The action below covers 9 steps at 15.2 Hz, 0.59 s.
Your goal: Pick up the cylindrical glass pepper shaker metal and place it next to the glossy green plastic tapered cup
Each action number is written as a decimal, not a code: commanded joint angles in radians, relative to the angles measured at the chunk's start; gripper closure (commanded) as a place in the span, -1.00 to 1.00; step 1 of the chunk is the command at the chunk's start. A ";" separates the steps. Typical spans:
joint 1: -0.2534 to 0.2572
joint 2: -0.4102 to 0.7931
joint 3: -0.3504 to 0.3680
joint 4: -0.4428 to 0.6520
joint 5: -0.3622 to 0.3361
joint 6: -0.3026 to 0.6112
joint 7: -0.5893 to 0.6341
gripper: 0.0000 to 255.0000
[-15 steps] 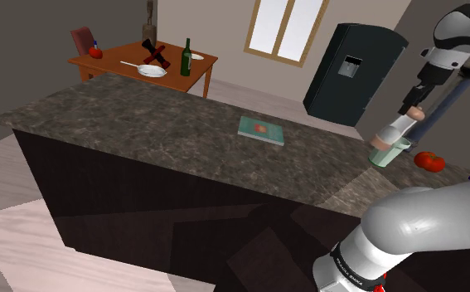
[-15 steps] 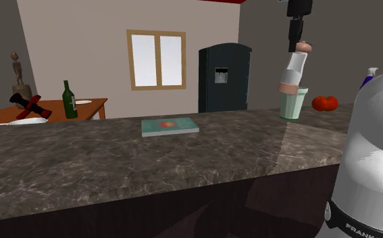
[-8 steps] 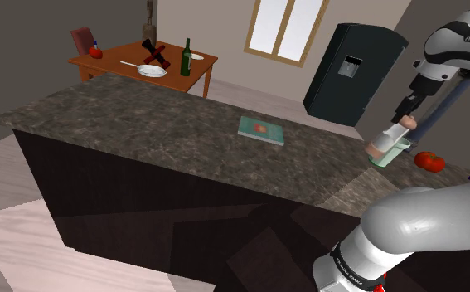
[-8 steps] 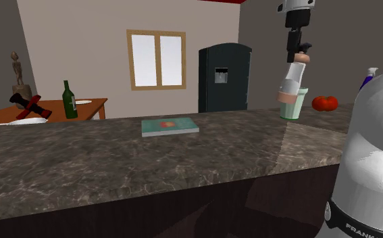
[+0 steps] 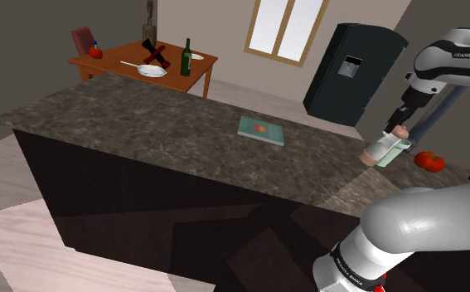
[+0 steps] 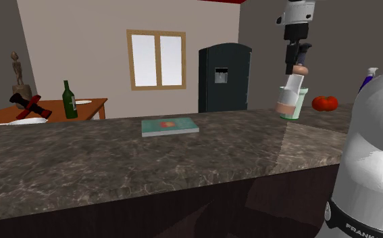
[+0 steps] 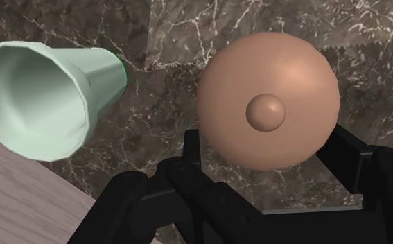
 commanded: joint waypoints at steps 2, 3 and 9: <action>-0.002 0.003 -0.015 -0.036 -0.009 0.041 0.005 1.00; -0.003 0.004 -0.019 -0.048 -0.013 0.054 0.007 1.00; -0.005 0.017 -0.051 -0.115 -0.032 0.135 0.016 1.00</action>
